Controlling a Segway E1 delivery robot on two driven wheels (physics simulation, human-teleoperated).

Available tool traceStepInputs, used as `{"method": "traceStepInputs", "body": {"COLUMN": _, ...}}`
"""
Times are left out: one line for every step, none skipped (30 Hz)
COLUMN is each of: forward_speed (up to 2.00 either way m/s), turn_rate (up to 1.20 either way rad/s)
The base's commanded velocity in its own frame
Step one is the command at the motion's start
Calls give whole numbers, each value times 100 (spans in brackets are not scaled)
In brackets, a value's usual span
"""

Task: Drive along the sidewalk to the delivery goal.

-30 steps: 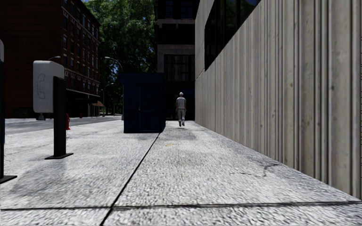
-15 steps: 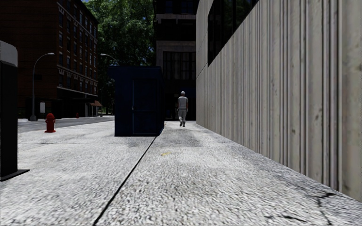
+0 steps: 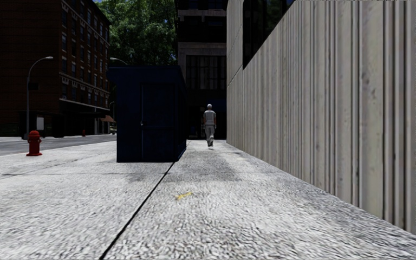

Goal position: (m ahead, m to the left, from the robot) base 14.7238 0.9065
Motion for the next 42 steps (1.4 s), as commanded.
{"method": "traceStepInputs", "body": {"forward_speed": 200, "turn_rate": 0}}
{"method": "traceStepInputs", "body": {"forward_speed": 200, "turn_rate": 0}}
{"method": "traceStepInputs", "body": {"forward_speed": 200, "turn_rate": 0}}
{"method": "traceStepInputs", "body": {"forward_speed": 200, "turn_rate": 0}}
{"method": "traceStepInputs", "body": {"forward_speed": 200, "turn_rate": 0}}
{"method": "traceStepInputs", "body": {"forward_speed": 200, "turn_rate": 0}}
{"method": "traceStepInputs", "body": {"forward_speed": 200, "turn_rate": 0}}
{"method": "traceStepInputs", "body": {"forward_speed": 200, "turn_rate": 0}}
{"method": "traceStepInputs", "body": {"forward_speed": 200, "turn_rate": 0}}
{"method": "traceStepInputs", "body": {"forward_speed": 200, "turn_rate": 0}}
{"method": "traceStepInputs", "body": {"forward_speed": 200, "turn_rate": 0}}
{"method": "traceStepInputs", "body": {"forward_speed": 200, "turn_rate": 0}}
{"method": "traceStepInputs", "body": {"forward_speed": 200, "turn_rate": 0}}
{"method": "traceStepInputs", "body": {"forward_speed": 200, "turn_rate": 0}}
{"method": "traceStepInputs", "body": {"forward_speed": 200, "turn_rate": 0}}
{"method": "traceStepInputs", "body": {"forward_speed": 200, "turn_rate": 0}}
{"method": "traceStepInputs", "body": {"forward_speed": 200, "turn_rate": 0}}
{"method": "traceStepInputs", "body": {"forward_speed": 200, "turn_rate": 0}}
{"method": "traceStepInputs", "body": {"forward_speed": 200, "turn_rate": 0}}
{"method": "traceStepInputs", "body": {"forward_speed": 200, "turn_rate": 0}}
{"method": "traceStepInputs", "body": {"forward_speed": 200, "turn_rate": 0}}
{"method": "traceStepInputs", "body": {"forward_speed": 200, "turn_rate": 0}}
{"method": "traceStepInputs", "body": {"forward_speed": 200, "turn_rate": 0}}
{"method": "traceStepInputs", "body": {"forward_speed": 200, "turn_rate": 0}}
{"method": "traceStepInputs", "body": {"forward_speed": 200, "turn_rate": 0}}
{"method": "traceStepInputs", "body": {"forward_speed": 200, "turn_rate": 0}}
{"method": "traceStepInputs", "body": {"forward_speed": 200, "turn_rate": 0}}
{"method": "traceStepInputs", "body": {"forward_speed": 200, "turn_rate": 0}}
{"method": "traceStepInputs", "body": {"forward_speed": 200, "turn_rate": 0}}
{"method": "traceStepInputs", "body": {"forward_speed": 200, "turn_rate": 0}}
{"method": "traceStepInputs", "body": {"forward_speed": 200, "turn_rate": 0}}
{"method": "traceStepInputs", "body": {"forward_speed": 200, "turn_rate": 0}}
{"method": "traceStepInputs", "body": {"forward_speed": 200, "turn_rate": 0}}
{"method": "traceStepInputs", "body": {"forward_speed": 200, "turn_rate": 0}}
{"method": "traceStepInputs", "body": {"forward_speed": 200, "turn_rate": 0}}
{"method": "traceStepInputs", "body": {"forward_speed": 200, "turn_rate": 0}}
{"method": "traceStepInputs", "body": {"forward_speed": 200, "turn_rate": 0}}
{"method": "traceStepInputs", "body": {"forward_speed": 200, "turn_rate": 0}}
{"method": "traceStepInputs", "body": {"forward_speed": 200, "turn_rate": 0}}
{"method": "traceStepInputs", "body": {"forward_speed": 200, "turn_rate": 0}}
{"method": "traceStepInputs", "body": {"forward_speed": 200, "turn_rate": 0}}
{"method": "traceStepInputs", "body": {"forward_speed": 200, "turn_rate": 0}}
